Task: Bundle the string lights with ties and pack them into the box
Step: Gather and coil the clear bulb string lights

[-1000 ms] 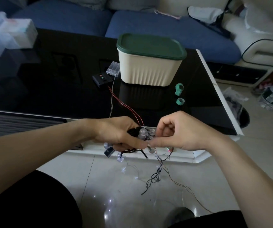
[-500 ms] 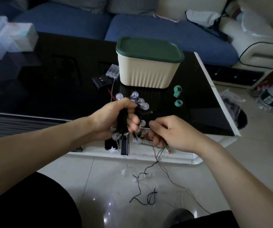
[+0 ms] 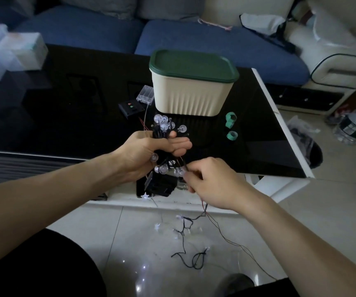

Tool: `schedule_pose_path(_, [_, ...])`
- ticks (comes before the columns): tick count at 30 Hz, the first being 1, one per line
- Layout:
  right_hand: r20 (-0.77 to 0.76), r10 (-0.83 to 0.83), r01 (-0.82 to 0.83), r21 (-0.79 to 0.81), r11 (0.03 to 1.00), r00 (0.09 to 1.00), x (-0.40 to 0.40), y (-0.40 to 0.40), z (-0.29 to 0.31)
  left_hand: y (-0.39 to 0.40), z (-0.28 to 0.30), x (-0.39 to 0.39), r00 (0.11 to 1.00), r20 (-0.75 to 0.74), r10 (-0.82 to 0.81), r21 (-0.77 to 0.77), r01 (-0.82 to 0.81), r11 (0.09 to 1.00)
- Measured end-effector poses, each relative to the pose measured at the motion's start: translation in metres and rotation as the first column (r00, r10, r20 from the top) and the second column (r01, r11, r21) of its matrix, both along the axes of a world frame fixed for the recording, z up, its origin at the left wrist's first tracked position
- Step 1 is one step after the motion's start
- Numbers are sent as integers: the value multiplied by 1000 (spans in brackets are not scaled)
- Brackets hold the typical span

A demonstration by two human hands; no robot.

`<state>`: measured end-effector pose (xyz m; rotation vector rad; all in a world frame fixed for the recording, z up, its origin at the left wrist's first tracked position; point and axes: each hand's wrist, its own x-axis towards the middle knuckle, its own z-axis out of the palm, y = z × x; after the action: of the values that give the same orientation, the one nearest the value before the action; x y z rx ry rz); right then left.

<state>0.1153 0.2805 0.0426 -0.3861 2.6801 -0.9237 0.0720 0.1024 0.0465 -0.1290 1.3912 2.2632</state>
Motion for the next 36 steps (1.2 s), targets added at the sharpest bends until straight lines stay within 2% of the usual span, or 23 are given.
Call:
schedule_pose_path(4, [-136,-11,11,-2,1000,991,-2,-2,0,-1,0,-2,1000,0,-17,3,17,1000])
schedule_pose_path(11, [-92,101,-88,133,987,991,4,-9,-2,0,-7,4,979,-22,-202,-97,199,975])
schedule_pose_path(16, [-128,126,-100,191,976,984,3,-5,2,7,-14,13,925,-75,-372,-235,346,908])
schedule_pose_path(20, [-132,61,-49,95,994,989,4,0,10,11,-14,15,888,-21,-460,-269,438,858])
schedule_pose_path(24, [47,-24,30,-127,991,999,2,7,19,10,-10,15,840,-13,-543,-347,506,790])
schedule_pose_path(26, [183,28,6,-182,983,983,-2,14,19,8,-10,12,828,-30,-561,-411,501,762])
schedule_pose_path(29, [366,66,49,-297,954,928,-4,16,16,3,-8,9,775,-68,-629,-576,484,659])
schedule_pose_path(33, [329,-40,120,-225,967,944,-7,13,13,-2,-1,10,733,-87,-675,-696,440,568])
schedule_pose_path(36, [313,-151,207,-153,966,938,-9,21,14,-6,-1,11,742,-85,-665,-753,389,530])
